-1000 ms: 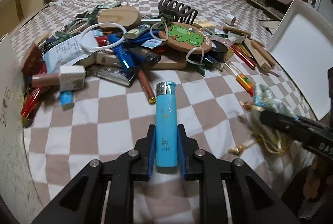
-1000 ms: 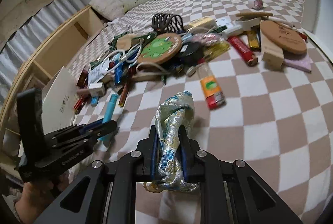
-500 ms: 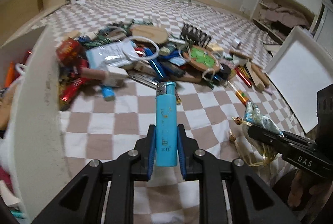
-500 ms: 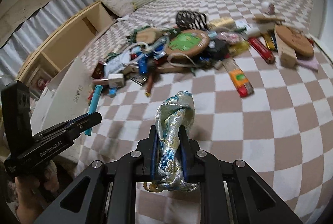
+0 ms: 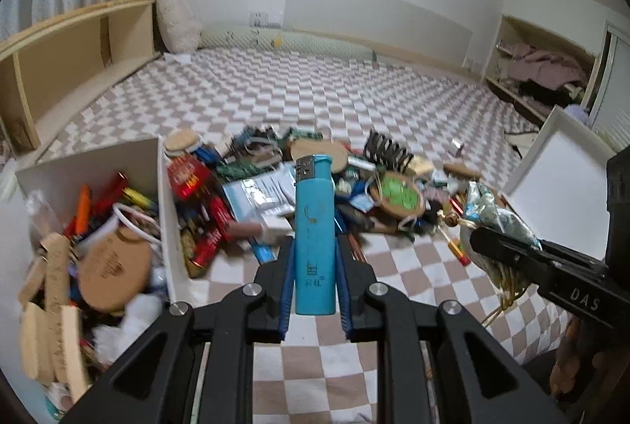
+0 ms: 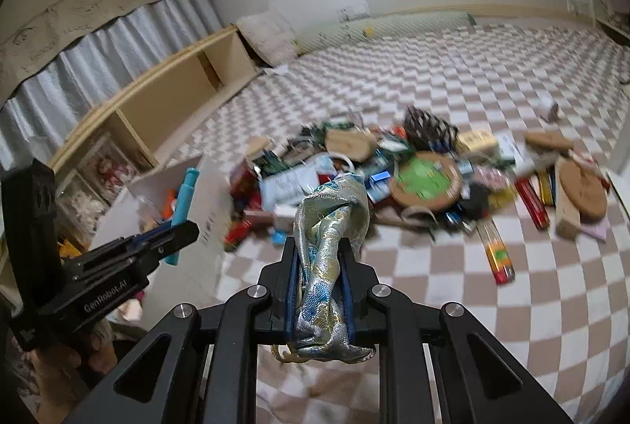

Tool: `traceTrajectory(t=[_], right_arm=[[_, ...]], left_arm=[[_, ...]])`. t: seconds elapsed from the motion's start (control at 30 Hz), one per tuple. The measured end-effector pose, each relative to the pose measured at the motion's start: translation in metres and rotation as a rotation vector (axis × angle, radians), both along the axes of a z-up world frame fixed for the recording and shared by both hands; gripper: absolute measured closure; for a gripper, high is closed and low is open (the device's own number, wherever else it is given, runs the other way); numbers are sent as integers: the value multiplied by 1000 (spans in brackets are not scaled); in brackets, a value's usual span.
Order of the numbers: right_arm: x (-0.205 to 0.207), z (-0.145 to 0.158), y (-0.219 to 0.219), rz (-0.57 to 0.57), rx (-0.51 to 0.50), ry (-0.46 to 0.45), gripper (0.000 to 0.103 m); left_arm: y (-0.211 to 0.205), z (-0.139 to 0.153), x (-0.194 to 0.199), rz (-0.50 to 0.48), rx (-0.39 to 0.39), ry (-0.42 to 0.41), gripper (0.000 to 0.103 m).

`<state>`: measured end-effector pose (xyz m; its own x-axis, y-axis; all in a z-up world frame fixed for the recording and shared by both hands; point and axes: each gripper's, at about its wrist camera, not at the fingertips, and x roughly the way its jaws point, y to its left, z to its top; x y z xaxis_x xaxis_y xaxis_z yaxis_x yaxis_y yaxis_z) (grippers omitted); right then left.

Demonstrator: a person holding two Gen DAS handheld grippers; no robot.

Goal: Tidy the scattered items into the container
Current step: 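Carry the blue lighter and floral pouch over the white box with both tools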

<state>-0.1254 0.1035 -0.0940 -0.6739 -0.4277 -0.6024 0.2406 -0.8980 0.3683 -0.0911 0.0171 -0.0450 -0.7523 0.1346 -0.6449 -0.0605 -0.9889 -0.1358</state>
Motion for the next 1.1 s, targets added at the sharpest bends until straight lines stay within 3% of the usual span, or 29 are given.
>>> traceTrajectory(t=[0.57, 1.1], right_arm=[[-23, 64, -80, 118, 11, 96, 83], [-34, 97, -186, 304, 35, 165, 83]], left_arm=[[-95, 50, 30, 149, -52, 73, 84], [-178, 62, 59, 281, -69, 86, 84]])
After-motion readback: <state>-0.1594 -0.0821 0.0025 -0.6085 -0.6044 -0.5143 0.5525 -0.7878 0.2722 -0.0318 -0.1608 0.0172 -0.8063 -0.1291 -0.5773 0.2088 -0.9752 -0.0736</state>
